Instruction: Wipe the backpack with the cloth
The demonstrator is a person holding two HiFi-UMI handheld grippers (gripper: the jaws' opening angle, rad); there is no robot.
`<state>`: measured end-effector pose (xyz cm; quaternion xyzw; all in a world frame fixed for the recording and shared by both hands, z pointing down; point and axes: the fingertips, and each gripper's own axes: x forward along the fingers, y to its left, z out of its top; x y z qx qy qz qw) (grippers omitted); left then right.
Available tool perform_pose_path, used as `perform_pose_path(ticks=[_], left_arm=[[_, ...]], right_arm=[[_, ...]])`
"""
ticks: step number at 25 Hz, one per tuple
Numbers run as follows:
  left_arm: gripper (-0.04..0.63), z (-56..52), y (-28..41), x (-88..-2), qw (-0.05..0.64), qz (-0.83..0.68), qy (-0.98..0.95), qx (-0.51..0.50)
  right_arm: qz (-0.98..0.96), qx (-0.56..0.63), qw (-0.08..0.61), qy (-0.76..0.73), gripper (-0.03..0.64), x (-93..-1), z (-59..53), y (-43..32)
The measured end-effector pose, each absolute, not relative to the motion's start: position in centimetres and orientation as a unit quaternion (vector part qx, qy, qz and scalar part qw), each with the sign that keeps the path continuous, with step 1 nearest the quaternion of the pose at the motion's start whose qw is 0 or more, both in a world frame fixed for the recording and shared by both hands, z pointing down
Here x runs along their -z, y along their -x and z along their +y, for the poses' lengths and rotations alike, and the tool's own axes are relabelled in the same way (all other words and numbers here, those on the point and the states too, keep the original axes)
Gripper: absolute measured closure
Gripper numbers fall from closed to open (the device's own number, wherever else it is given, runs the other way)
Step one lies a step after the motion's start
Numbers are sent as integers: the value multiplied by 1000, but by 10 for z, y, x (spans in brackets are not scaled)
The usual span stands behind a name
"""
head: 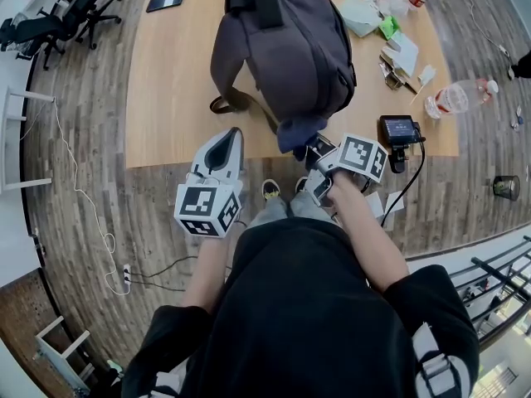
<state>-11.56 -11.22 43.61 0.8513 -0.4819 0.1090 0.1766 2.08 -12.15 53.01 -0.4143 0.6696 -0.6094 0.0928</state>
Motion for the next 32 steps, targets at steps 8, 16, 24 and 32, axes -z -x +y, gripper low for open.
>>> perform_pose_path(ticks=[8,16,24,32], left_arm=[[578,-121,100,-434,173,-468,-860,-106],[580,-127,94,-429,168,-464,-863,-107],[578,-127,96,-436,171,-469,-859,-112],[578,-131,89,-433,168,-463,-863,-113]], right_arm=[[717,541,189,398,560,-429,-135,-60],[729,484,198,441,558,-414,-137,-84],[855,228,25,464,547,-406,-129,-63],[871,-14,-148,468,462,-414,-131,-29]])
